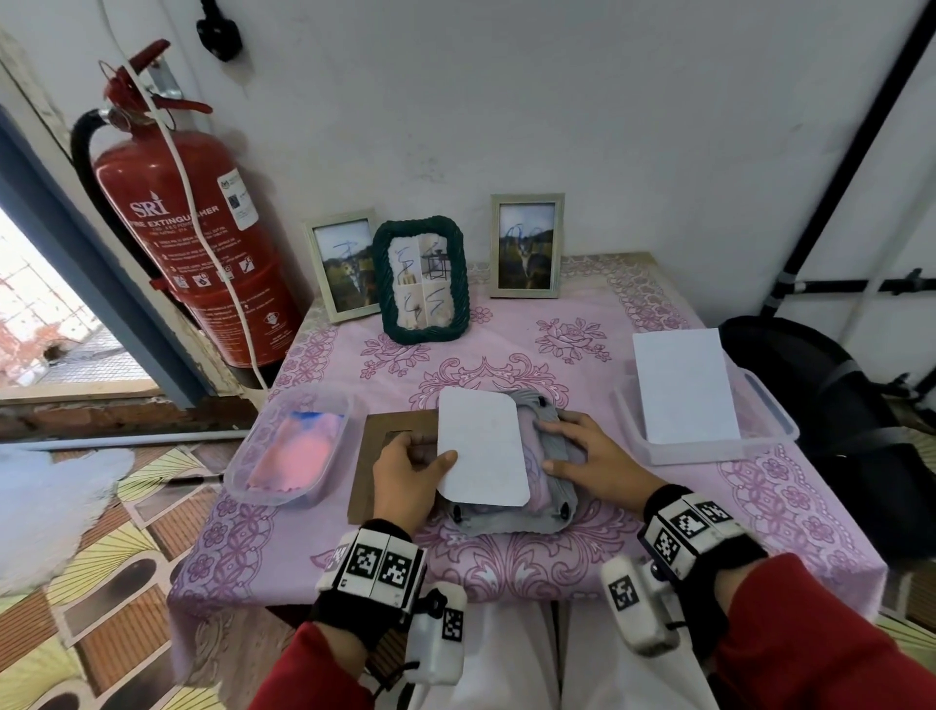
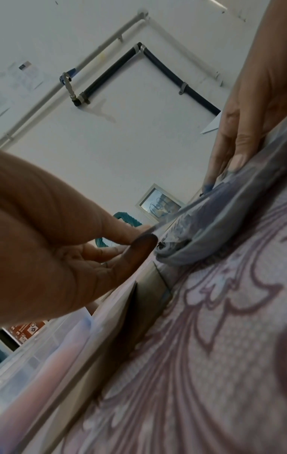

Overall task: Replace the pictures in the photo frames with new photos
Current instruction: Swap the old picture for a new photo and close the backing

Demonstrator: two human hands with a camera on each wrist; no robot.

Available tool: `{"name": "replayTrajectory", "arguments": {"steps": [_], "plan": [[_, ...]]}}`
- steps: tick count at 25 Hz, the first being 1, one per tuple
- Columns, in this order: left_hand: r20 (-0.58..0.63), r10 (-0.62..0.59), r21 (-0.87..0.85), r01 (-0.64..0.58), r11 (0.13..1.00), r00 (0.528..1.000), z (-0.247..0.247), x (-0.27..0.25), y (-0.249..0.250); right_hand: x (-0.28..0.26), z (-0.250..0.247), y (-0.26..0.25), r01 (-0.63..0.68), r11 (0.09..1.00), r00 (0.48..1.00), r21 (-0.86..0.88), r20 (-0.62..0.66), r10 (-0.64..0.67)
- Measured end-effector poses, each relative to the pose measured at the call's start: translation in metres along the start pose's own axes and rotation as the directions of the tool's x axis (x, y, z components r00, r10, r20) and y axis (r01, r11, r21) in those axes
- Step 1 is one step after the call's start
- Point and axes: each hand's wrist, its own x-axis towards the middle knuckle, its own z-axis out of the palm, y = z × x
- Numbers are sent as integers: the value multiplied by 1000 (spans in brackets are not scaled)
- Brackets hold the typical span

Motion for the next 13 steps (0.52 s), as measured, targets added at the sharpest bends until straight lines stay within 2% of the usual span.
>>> {"name": "replayTrajectory", "arguments": {"steps": [5, 10, 13], "plan": [[-8, 35, -79, -35, 996, 999, 0, -1, 2, 1, -2, -13, -18, 1000, 999, -3, -31, 18], [1, 55, -124, -54, 991, 999, 7, 0, 6, -11, -21, -34, 155, 964, 981, -215, -79, -175], [60, 49, -165, -39, 986, 997, 21, -2, 13, -24, -51, -34, 155, 941, 973, -300, -121, -199]]}}
